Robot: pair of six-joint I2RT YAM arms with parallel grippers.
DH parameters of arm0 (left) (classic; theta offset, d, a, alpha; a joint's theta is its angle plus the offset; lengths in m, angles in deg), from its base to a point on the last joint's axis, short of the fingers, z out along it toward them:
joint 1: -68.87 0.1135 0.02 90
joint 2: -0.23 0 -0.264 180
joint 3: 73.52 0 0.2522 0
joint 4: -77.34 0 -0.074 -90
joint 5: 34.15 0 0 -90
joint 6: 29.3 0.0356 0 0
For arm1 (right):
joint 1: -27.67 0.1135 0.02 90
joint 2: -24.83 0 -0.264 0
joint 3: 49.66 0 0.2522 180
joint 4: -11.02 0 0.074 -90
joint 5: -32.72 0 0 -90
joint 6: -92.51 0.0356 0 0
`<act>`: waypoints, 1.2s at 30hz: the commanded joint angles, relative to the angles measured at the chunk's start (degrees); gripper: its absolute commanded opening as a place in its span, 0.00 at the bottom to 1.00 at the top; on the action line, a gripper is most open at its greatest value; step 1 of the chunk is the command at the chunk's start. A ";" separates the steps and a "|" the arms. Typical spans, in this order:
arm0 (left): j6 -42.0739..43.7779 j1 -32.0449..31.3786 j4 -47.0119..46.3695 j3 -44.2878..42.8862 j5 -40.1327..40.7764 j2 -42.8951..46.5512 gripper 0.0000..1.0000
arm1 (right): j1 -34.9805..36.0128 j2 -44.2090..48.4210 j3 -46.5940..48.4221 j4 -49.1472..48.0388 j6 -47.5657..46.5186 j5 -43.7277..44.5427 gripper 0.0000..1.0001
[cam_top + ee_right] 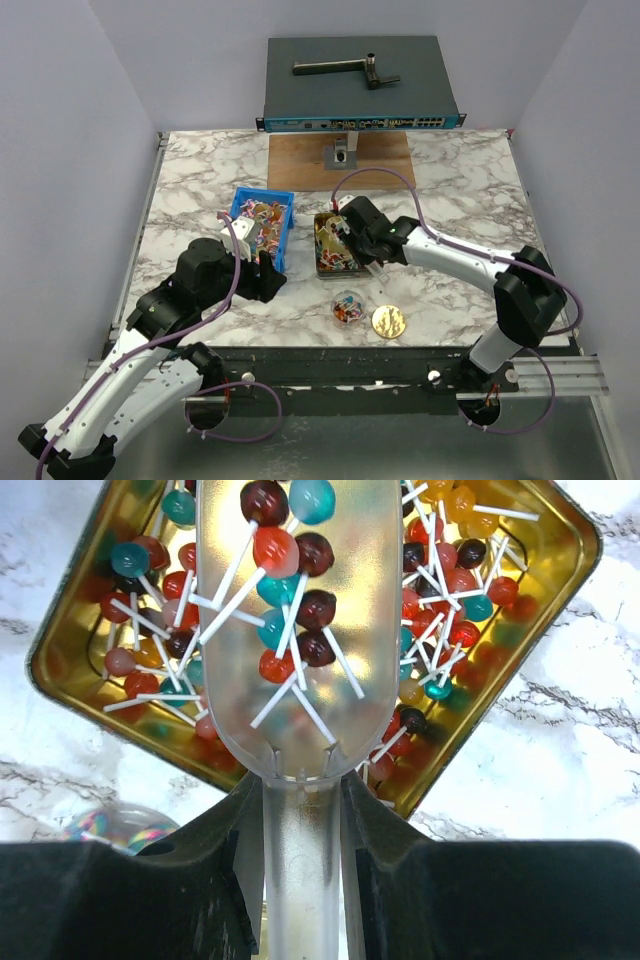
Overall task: Pack the candies
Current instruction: Scoop the fake candies from the storage box, then place the fake candies in the packing bottle.
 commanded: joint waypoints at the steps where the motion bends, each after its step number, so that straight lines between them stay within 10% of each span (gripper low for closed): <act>1: 0.91 0.26 -1.16 0.72 1.69 -0.42 0.68 | -0.07 4.75 -1.26 -1.86 1.50 -1.57 0.01; 14: 1.04 0.35 -1.04 0.72 2.79 -0.74 0.68 | 1.68 15.55 -2.76 4.99 6.25 -2.84 0.01; 36: 0.55 0.44 -0.95 0.87 3.15 1.58 0.68 | 27.60 20.41 3.22 26.48 27.28 13.96 0.01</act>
